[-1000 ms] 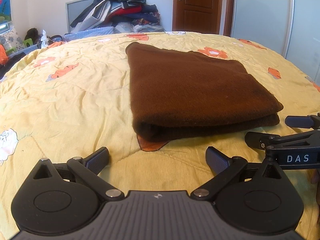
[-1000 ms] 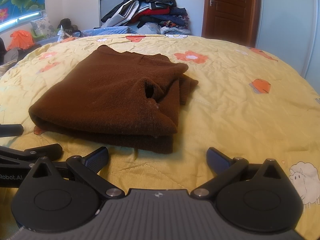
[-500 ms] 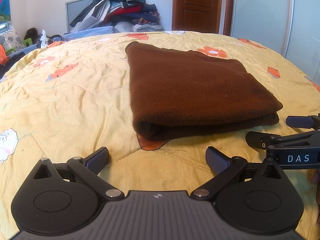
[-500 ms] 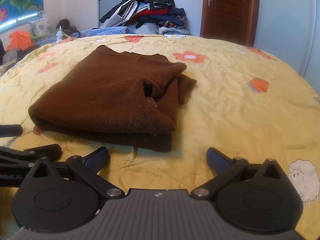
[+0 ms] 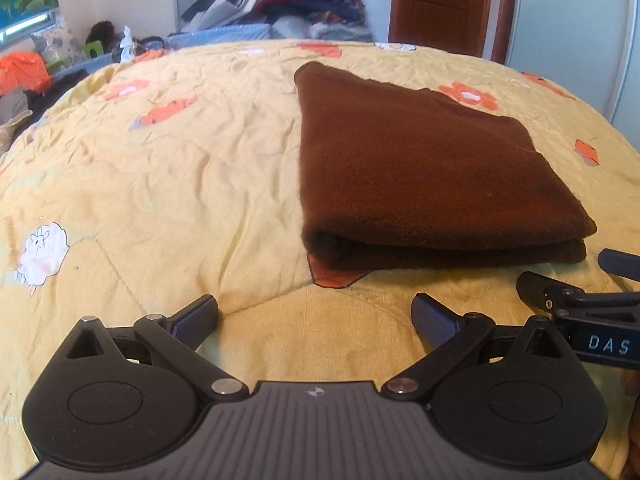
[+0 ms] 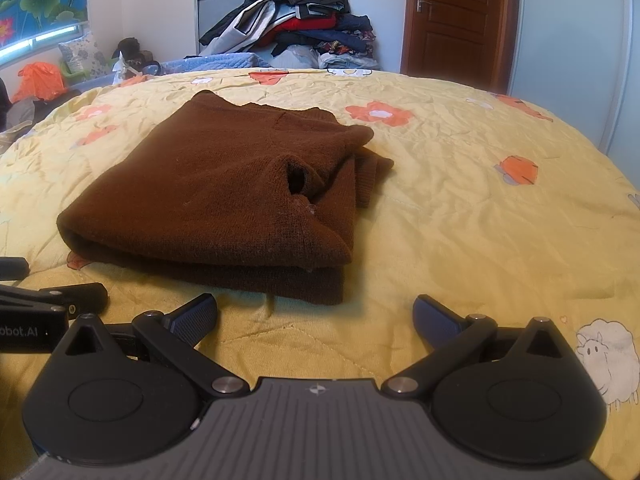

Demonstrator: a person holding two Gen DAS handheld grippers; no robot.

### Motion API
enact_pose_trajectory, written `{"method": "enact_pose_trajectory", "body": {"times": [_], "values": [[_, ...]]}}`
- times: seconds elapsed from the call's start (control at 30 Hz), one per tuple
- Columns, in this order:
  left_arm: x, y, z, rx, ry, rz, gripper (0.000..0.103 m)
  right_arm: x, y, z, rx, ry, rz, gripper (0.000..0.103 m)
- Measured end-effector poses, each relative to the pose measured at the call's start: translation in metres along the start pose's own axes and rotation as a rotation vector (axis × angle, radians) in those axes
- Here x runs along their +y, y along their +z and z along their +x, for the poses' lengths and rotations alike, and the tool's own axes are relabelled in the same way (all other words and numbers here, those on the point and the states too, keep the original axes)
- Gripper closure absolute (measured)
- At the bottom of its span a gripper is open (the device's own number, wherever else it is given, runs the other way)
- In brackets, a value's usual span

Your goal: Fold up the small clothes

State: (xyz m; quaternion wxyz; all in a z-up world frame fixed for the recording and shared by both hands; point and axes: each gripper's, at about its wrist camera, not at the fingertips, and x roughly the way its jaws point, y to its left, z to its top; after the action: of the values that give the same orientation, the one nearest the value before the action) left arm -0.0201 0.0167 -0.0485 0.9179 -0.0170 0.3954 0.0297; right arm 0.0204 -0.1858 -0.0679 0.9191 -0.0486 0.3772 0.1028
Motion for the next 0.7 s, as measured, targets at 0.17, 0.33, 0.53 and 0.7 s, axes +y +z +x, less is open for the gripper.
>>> {"method": "enact_pose_trajectory", "body": {"times": [0.17,0.33,0.53,0.7], "values": [[0.000,0.004,0.001,0.031,0.007,-0.012,0.000,0.000,0.000,0.000,0.001,0.000,0.002,0.000],[0.000,0.012,0.004,0.084,0.007,-0.010,0.000,0.001,0.001,-0.001,0.005,-0.004,0.007,0.000],[-0.001,0.014,0.005,0.101,0.004,-0.006,0.000,0.007,0.010,0.001,0.081,-0.056,0.050,0.000],[-0.001,0.015,0.005,0.101,0.004,-0.003,0.000,0.008,0.023,0.009,0.177,-0.072,0.072,0.000]]}}
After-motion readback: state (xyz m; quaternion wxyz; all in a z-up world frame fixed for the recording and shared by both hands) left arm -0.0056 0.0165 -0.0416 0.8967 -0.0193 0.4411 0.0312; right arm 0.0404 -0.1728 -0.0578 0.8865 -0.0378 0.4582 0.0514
